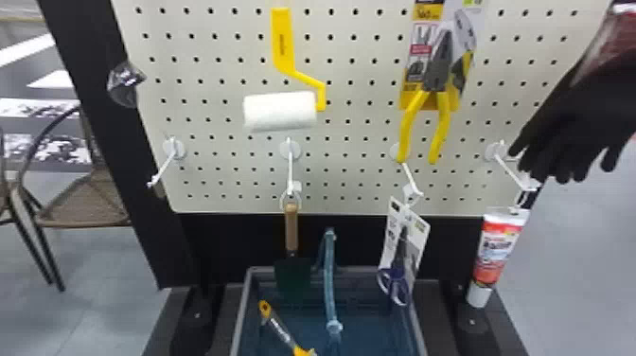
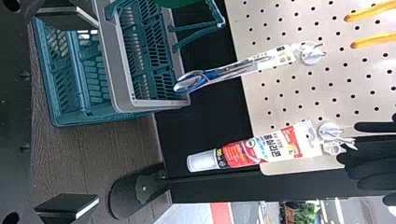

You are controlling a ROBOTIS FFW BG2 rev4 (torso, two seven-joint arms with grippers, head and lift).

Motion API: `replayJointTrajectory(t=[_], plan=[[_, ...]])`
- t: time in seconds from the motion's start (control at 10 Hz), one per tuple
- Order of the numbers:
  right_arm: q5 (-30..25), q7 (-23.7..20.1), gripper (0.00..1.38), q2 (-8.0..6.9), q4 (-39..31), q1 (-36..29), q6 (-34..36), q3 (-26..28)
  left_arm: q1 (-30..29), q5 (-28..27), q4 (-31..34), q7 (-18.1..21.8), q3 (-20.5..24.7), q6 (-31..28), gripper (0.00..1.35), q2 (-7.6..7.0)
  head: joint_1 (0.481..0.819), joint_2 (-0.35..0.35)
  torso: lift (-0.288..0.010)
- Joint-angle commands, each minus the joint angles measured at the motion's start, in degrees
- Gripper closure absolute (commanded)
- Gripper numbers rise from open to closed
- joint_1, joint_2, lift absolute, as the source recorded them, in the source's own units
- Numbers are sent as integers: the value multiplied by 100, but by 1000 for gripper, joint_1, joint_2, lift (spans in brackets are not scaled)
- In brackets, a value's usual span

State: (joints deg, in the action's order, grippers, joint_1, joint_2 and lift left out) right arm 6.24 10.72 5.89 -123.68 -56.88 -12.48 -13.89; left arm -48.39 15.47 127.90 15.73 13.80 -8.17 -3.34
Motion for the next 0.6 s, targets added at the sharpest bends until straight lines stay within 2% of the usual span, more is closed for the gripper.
replayJointTrajectory(t=[0.0, 0.5], plan=[[0, 0, -2, 0, 0, 0, 0, 0, 0, 0, 0, 0, 0, 0, -2, 0, 549, 0, -100], [0, 0, -2, 0, 0, 0, 0, 0, 0, 0, 0, 0, 0, 0, -2, 0, 549, 0, -100]])
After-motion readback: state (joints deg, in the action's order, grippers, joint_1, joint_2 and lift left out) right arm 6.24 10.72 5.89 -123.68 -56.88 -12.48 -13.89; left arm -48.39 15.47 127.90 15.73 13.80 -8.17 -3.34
